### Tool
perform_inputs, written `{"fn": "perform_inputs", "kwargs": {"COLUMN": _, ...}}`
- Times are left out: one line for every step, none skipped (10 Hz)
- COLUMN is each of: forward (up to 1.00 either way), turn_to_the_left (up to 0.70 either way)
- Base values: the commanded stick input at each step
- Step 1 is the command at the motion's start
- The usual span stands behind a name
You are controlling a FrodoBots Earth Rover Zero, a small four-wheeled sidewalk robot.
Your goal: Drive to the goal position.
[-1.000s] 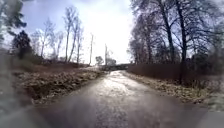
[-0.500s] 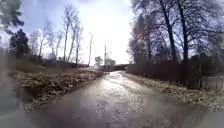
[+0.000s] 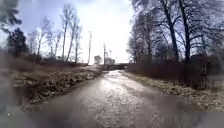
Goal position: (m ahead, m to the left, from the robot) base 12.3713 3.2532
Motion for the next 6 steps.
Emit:
{"fn": "perform_inputs", "kwargs": {"forward": 0.85, "turn_to_the_left": 0.00}}
{"fn": "perform_inputs", "kwargs": {"forward": 0.85, "turn_to_the_left": 0.00}}
{"fn": "perform_inputs", "kwargs": {"forward": 0.85, "turn_to_the_left": 0.00}}
{"fn": "perform_inputs", "kwargs": {"forward": 0.85, "turn_to_the_left": 0.00}}
{"fn": "perform_inputs", "kwargs": {"forward": 0.85, "turn_to_the_left": 0.00}}
{"fn": "perform_inputs", "kwargs": {"forward": 0.85, "turn_to_the_left": 0.00}}
